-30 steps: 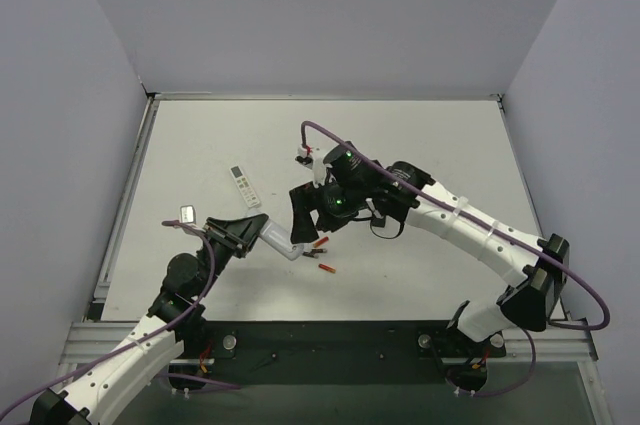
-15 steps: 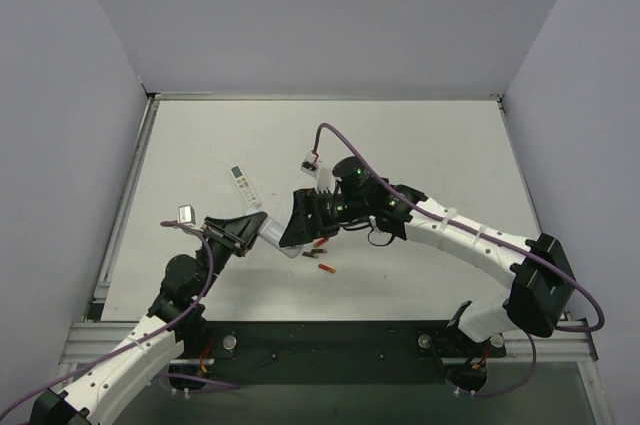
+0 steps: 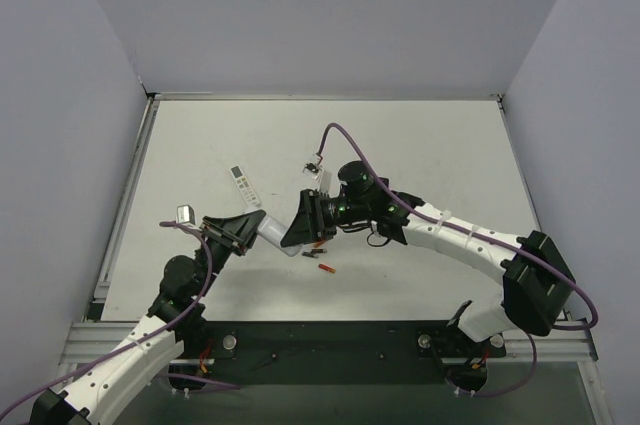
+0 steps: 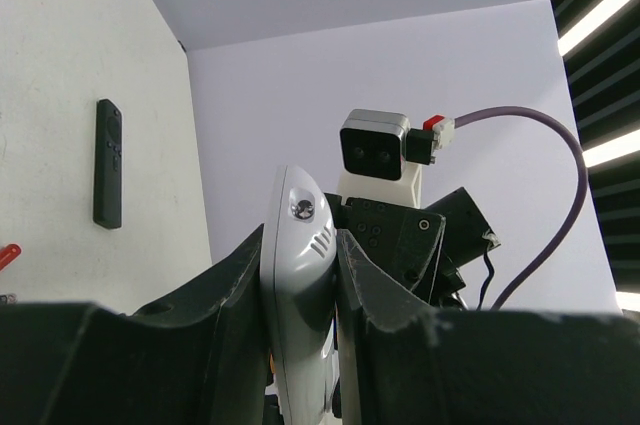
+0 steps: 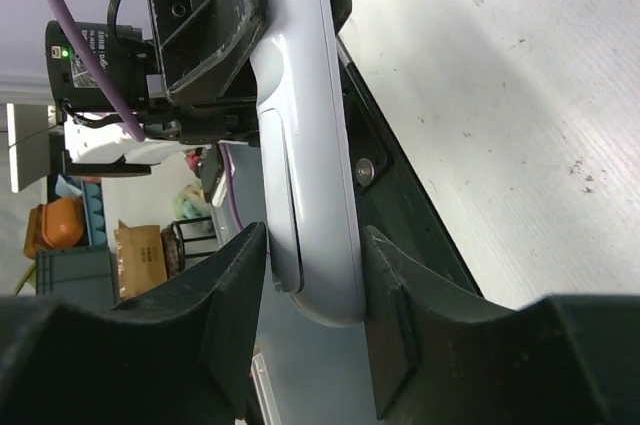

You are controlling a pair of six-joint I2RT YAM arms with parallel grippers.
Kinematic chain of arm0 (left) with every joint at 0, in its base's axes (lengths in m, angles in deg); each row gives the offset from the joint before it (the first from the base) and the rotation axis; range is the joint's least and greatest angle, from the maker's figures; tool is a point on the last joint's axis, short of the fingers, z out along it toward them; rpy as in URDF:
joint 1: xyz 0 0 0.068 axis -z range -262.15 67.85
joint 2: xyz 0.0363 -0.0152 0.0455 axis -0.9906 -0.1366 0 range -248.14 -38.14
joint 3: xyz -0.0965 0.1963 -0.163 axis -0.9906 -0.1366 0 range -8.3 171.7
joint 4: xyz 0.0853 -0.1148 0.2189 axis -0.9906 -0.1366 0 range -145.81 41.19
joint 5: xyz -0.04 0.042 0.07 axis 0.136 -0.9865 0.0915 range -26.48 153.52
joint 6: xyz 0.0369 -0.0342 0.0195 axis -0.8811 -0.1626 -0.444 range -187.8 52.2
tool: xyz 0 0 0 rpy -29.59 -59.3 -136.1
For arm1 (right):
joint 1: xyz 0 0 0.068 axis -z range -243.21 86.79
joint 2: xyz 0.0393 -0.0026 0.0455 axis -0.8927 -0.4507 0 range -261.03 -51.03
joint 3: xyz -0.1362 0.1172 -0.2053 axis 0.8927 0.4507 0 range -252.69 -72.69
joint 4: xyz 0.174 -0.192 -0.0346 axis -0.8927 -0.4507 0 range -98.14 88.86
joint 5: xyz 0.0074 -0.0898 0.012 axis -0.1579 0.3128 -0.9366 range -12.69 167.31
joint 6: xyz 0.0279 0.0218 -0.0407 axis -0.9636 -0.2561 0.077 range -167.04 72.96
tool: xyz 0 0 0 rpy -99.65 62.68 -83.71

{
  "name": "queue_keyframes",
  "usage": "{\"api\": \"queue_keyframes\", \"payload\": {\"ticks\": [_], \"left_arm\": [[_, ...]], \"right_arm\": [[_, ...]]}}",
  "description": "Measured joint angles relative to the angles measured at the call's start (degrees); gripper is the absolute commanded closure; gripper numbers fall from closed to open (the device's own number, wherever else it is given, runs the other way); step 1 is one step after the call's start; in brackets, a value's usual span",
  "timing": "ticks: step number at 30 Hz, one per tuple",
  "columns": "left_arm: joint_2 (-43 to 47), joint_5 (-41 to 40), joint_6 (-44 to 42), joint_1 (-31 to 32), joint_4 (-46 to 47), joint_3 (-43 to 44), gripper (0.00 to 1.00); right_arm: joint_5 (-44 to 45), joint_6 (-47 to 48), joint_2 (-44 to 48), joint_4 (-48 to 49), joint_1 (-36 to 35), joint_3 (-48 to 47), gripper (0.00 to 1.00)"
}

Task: Load the batteries into the remote control
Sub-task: Turn over the remote control at the center of the board.

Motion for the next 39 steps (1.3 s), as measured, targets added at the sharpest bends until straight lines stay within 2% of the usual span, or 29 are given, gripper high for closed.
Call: {"api": "queue_keyframes", "payload": {"ticks": [1, 5, 8, 13, 14, 15, 17, 19, 21, 23, 24, 27, 28, 30, 31, 35, 39], "left_arm": [[-0.02, -0.02, 0.13, 0.00, 0.13, 0.00, 1.00], [-0.11, -0.02, 0.85, -0.02, 0.81, 0.00, 1.00], [-0.44, -0.17, 1.14, -0.04, 1.42, 0.00, 1.00], [-0.96, -0.15, 1.22, -0.04, 1.46, 0.00, 1.00], [-1.03, -0.15, 1.25, -0.04, 1.49, 0.00, 1.00], [-1.03, -0.15, 1.25, -0.04, 1.51, 0.00, 1.00], [-1.07, -0.15, 1.22, -0.04, 1.62, 0.00, 1.00], [-1.14, -0.13, 1.22, -0.04, 1.81, 0.00, 1.00], [-1.22, -0.13, 1.25, -0.04, 1.92, 0.00, 1.00], [-1.27, -0.15, 1.25, -0.04, 2.16, 0.00, 0.92], [-1.27, -0.17, 1.25, -0.04, 2.19, 0.00, 0.80], [-0.98, -0.17, 1.18, -0.04, 2.12, 0.00, 0.57], [-0.66, -0.15, 1.01, -0.04, 1.84, 0.00, 0.47], [0.31, -0.15, 0.33, -0.04, 1.09, 0.00, 0.37], [0.96, -0.13, -0.09, -0.04, 0.63, 0.00, 0.29], [3.13, -0.07, -2.03, -0.04, -2.23, 0.02, 0.18], [3.32, 0.04, -4.57, -0.04, -6.51, 0.02, 0.14]], "right_arm": [[-0.48, -0.52, -0.17, 1.03, 0.04, 0.26, 0.68], [-2.38, -1.66, -0.48, 3.23, 0.44, 0.92, 0.90], [-3.06, -2.21, -0.50, 4.87, 0.68, 1.53, 0.97], [-3.19, -2.36, -0.52, 5.88, 0.79, 2.23, 0.97], [-3.19, -2.32, -0.50, 5.92, 0.79, 2.27, 0.89], [-3.19, -2.29, -0.52, 5.95, 0.81, 2.27, 0.85], [-3.34, -2.25, -0.52, 6.08, 0.92, 2.27, 0.81], [-3.54, -2.29, -0.52, 6.21, 0.98, 2.27, 0.84], [-3.61, -2.36, -0.55, 6.43, 1.01, 2.27, 0.93], [-3.80, -2.51, -0.63, 6.75, 1.05, 2.27, 1.00], [-3.87, -2.54, -0.68, 6.84, 1.05, 2.27, 1.00], [-4.11, -2.32, -0.68, 6.97, 1.11, 2.27, 1.00], [-4.17, -2.03, -0.68, 6.95, 1.14, 2.27, 1.00], [-4.11, -1.31, -0.61, 6.64, 1.49, 2.27, 1.00], [-4.11, -0.83, -0.61, 6.19, 1.49, 2.27, 1.00], [-3.85, 1.29, 0.44, 3.89, 2.80, 2.60, 1.00], [-3.48, 3.34, 3.21, 1.75, 5.53, 3.15, 1.00]]}}
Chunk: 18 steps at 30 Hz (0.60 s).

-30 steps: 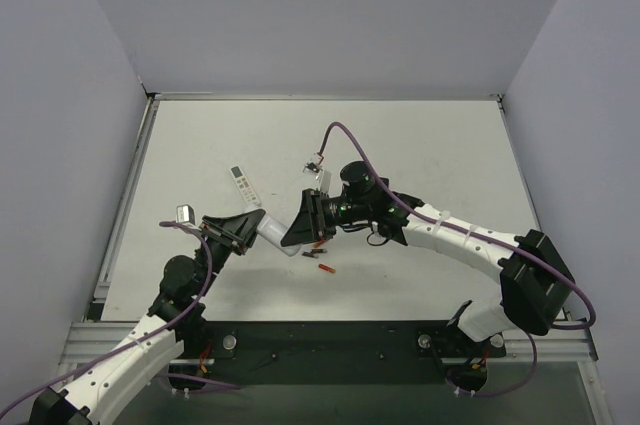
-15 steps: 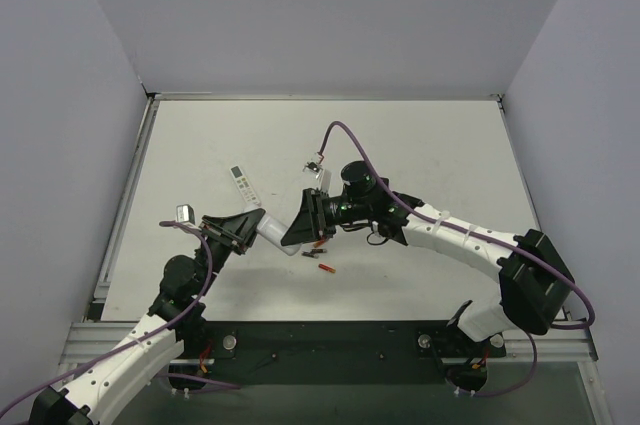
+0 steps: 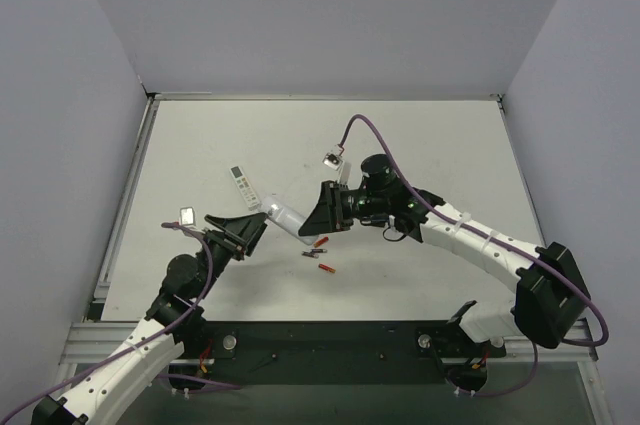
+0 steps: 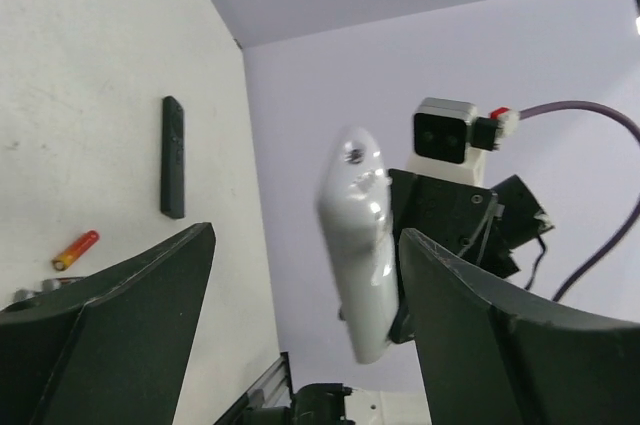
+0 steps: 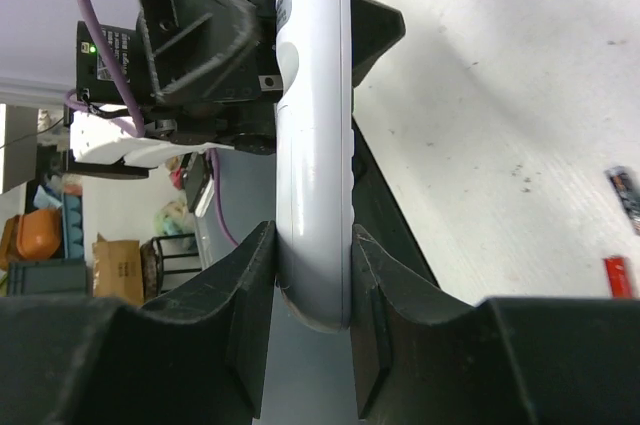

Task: Load the batteries into the remote control
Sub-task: Turn over the remote control at the center of the board.

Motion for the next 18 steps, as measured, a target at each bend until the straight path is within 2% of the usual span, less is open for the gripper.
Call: {"api": "queue_keyframes", "payload": {"ticks": [3, 6, 9, 13, 18], "left_arm": [[-0.02, 0.00, -2.62, 0.00, -4.76, 0.11, 0.14], [-0.26, -1.07, -7.82, 0.00, -15.74, 3.13, 0.13], [-0.83, -3.82, -14.25, 0.00, -27.85, 9.73, 0.13], [-1.49, -8.48, -23.91, 0.00, -39.23, 19.78, 0.11], [-1.84, -15.30, -35.60, 0.00, -48.00, 29.40, 0.09]], "right_arm": [[0.44, 2.29, 2.54, -2.69, 2.80, 0.46, 1.00], [4.11, 6.73, 5.38, -9.33, 6.82, 0.50, 1.00], [10.43, 11.89, 8.00, -18.36, 11.45, 0.48, 1.00], [20.50, 17.92, 9.49, -28.68, 18.56, 0.48, 1.00], [38.75, 22.80, 8.07, -36.30, 25.22, 0.48, 1.00]]}}
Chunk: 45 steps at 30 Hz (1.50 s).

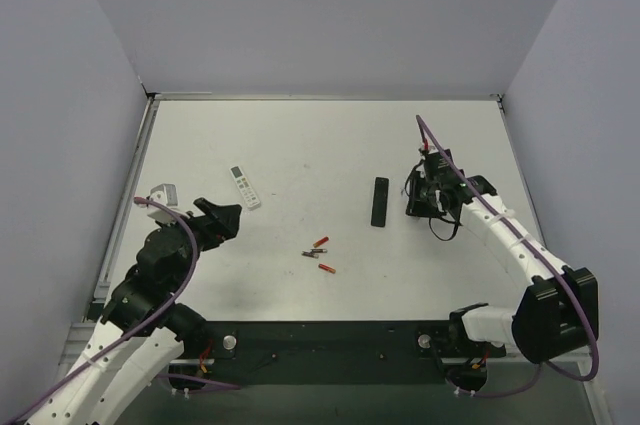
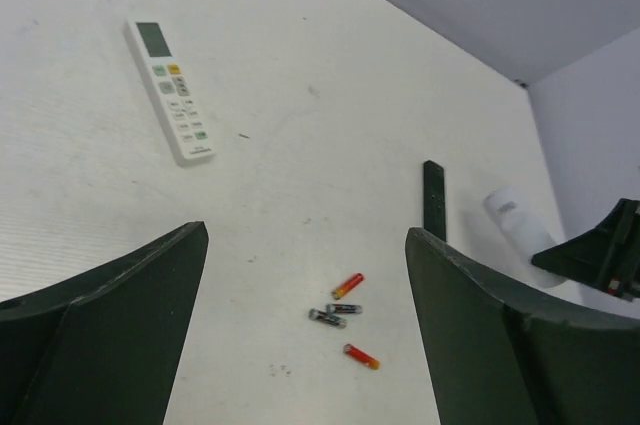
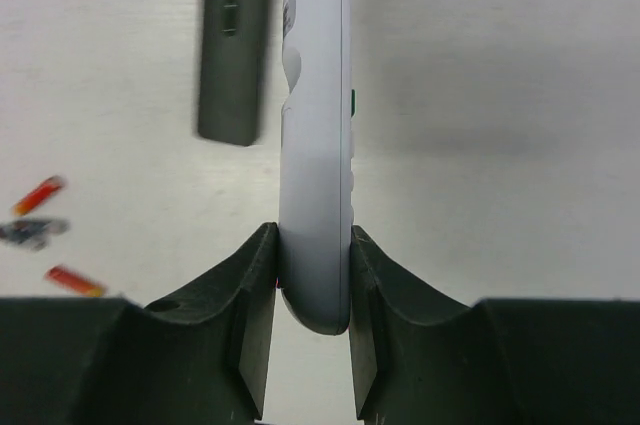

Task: Load the batteries into the remote control
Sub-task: Turn over the remote control at the center of the board.

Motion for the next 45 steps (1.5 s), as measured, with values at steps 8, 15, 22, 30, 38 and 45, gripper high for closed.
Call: {"api": "queue_keyframes", "payload": {"ticks": [8, 15, 22, 30, 38, 45], "left_arm": [[-1.16, -7.69, -16.46, 0.00, -6.05, 7.34, 0.08], [0.55, -7.74, -22.56, -4.02, -7.56, 6.86, 0.08], [1.64, -2.99, -24.74, -12.55, -7.45, 5.97, 0.08], [1.44, -2.03, -25.20, -12.72, -7.39, 5.97, 0.08], [0.22, -1.86, -25.77, -12.76, -7.39, 5.97, 0.08], [-0.59, -1.75, -25.97, -12.79, -7.37, 5.97, 0.08]], "right_arm": [[28.09, 7.23, -11.58, -1.92, 0.76, -2.01, 1.00], [43.78, 15.56, -25.62, 0.28, 1.05, -6.21, 1.00], [52.39, 23.19, -34.32, 3.15, 1.05, -7.10, 1.00], [53.40, 28.74, -36.63, 3.82, 0.98, -7.32, 0.72], [46.90, 32.13, -36.61, 3.23, 0.15, -7.43, 0.46], [45.35, 34.34, -36.15, 0.50, -1.11, -9.07, 0.29]]}}
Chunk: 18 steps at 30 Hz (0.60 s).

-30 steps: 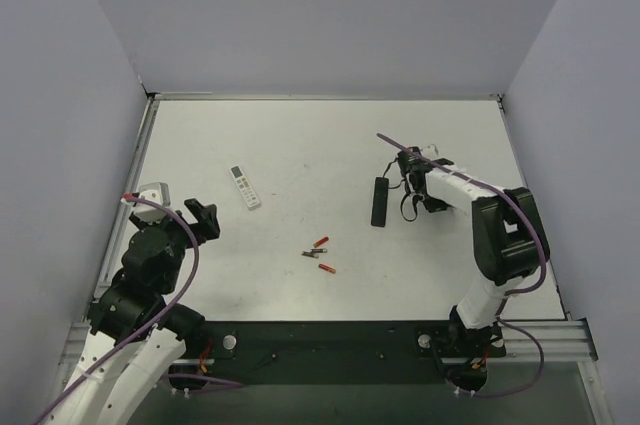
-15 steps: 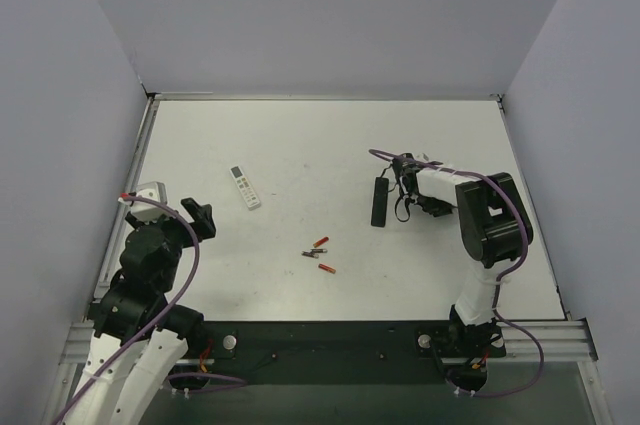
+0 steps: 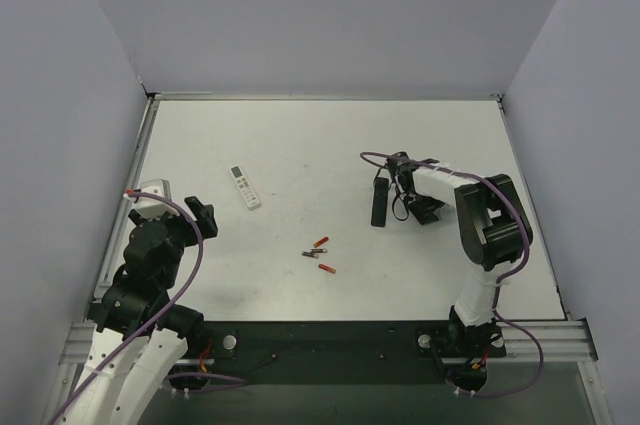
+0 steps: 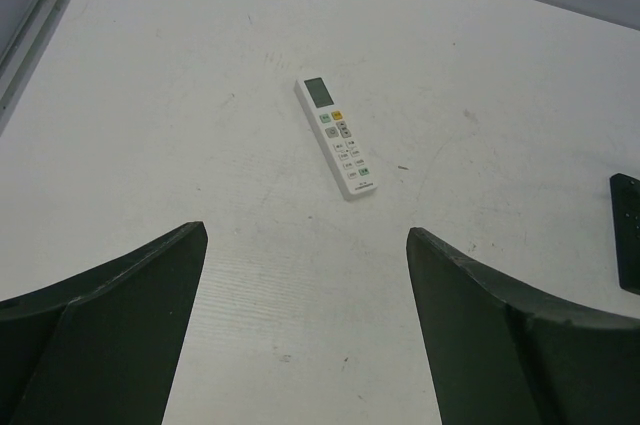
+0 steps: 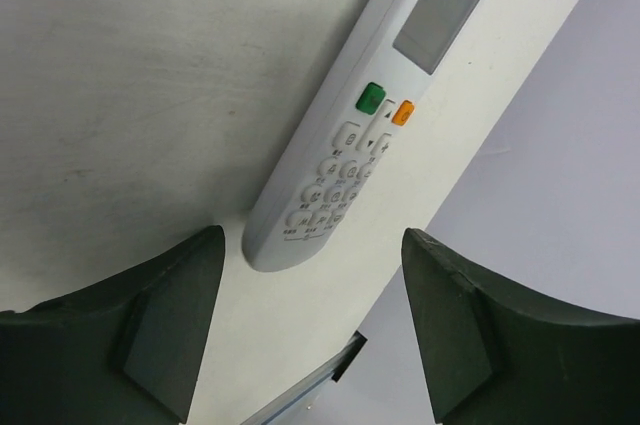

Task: Load the batteries into the remote control
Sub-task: Turn over the remote control at the center of the board, then reset both arms

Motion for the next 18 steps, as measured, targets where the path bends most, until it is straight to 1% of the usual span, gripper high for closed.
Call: {"api": "queue_keyframes", "payload": {"ticks": [4, 8, 11, 14, 15, 17, 18], "left_arm": [[-0.22, 0.22, -0.04, -0.22, 0.00, 0.00, 0.08], [-0.68, 0.44, -0.04, -0.63, 0.02, 0.00, 0.08], [-0.94, 0.63, -0.02, -1.01, 0.09, -0.04, 0.08], [-0.92, 0.74, 0.00, -1.33, 0.20, -0.26, 0.08], [-0.92, 0.76, 0.00, -1.44, 0.17, -0.35, 0.08], [-0.76, 0.76, 0.02, -1.55, 0.15, -0.57, 0.08], [-0.61, 0.76, 0.02, -1.55, 0.15, -0.63, 0.07]], "right_arm": [[-3.06, -0.39, 1.92, -0.92, -0.70, -0.04, 0.23], [-8.35, -2.62, 6.45, -1.36, -1.31, -0.07, 0.20], [-11.61, -5.16, 12.72, -1.66, -1.66, -0.31, 0.18], [-13.90, -8.55, 20.09, -1.60, -1.66, -0.92, 0.09], [-14.45, -9.90, 22.99, -1.18, -1.66, -0.96, 0.04], [-15.50, -13.27, 29.07, -0.22, -1.60, -0.76, 0.00], [-15.91, -14.99, 32.46, 0.63, -1.55, -0.35, 0.00]]}}
